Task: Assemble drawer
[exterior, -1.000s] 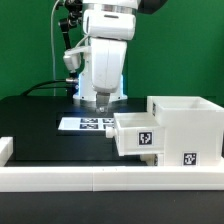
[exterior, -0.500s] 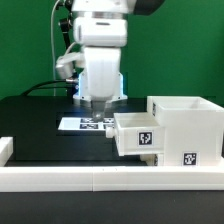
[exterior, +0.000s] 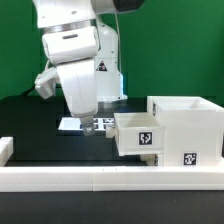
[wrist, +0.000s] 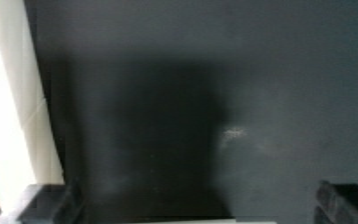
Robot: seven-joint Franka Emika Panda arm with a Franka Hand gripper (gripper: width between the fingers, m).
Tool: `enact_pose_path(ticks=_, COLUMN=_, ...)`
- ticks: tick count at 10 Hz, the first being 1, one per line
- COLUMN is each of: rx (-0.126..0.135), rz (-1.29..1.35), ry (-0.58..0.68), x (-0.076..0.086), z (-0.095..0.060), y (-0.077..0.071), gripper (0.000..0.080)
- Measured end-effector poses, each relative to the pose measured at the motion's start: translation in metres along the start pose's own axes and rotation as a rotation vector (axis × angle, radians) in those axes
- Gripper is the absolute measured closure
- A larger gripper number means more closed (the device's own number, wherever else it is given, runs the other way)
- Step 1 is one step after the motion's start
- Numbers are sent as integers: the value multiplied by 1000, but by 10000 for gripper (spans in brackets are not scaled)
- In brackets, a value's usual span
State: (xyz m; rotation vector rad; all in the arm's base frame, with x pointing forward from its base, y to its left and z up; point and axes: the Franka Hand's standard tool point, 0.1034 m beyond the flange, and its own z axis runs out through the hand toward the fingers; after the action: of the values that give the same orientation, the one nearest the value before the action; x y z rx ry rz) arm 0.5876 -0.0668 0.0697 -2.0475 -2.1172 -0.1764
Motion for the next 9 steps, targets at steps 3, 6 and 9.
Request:
enact_pose_path(ticks=3, rx=8, rz=1, ry=2, x=18, z=9, y=5, gripper=150)
enact_pose_path(ticks=6, rx=10, rz=3, ry=0, x=17, z=9, y=4, gripper=150)
enact_pose_path(ticks=9, rx=19, rz=6, ry=6, x=22, z=11, y=3, gripper=150)
